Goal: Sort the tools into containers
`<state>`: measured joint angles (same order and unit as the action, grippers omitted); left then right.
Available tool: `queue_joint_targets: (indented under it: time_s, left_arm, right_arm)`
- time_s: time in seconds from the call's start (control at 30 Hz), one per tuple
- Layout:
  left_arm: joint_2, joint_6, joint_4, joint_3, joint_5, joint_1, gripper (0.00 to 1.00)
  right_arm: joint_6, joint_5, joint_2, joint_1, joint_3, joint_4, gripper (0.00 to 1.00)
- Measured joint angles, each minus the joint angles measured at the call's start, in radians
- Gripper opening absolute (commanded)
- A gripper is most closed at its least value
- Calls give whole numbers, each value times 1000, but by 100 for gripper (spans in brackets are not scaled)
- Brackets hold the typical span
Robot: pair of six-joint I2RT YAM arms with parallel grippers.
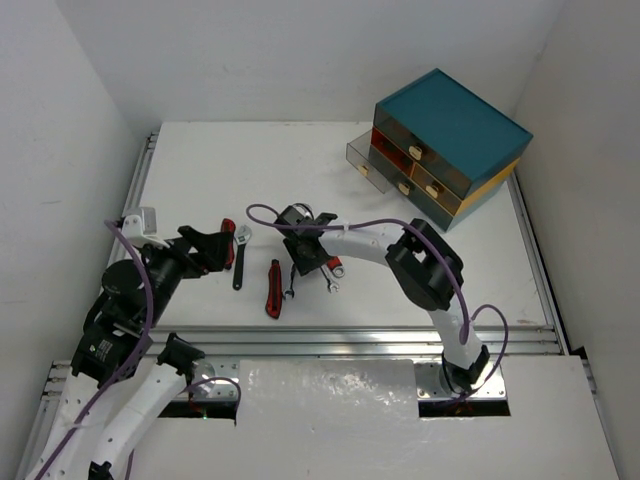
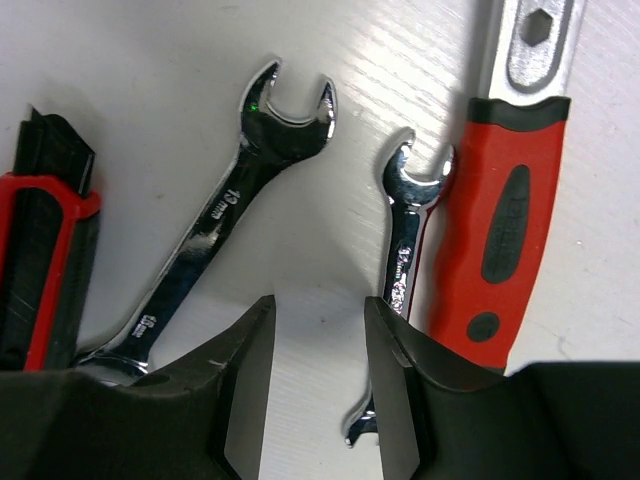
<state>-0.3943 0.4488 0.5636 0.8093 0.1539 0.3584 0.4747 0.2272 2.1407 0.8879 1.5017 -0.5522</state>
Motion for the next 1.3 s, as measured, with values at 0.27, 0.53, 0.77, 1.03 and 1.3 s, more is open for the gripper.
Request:
queue_joint_targets:
  time_s: [0.27,0.53,0.77,1.03,1.3]
  left_arm:
    - [-12,-5,-6,-4,-19,0,100]
    - [2,-5,-6,-8,-21,0,100]
    - [3,-5,-6,-8,-21,0,100]
    - [4,-7,-6,-8,-21,0,100]
    - [4,-7,-6,-8,-20,0,100]
  right_arm:
    - [-4,10,-77,-6,-69,-14,44]
    - [-31,-9,-89,-40,-69,-19,43]
    - [-50,-46,-76,-72,-68,-17,42]
    - [-85,-105,-64,-93,-45,-37,41]
    - [-120,-175,-37,-109,0,-84,41]
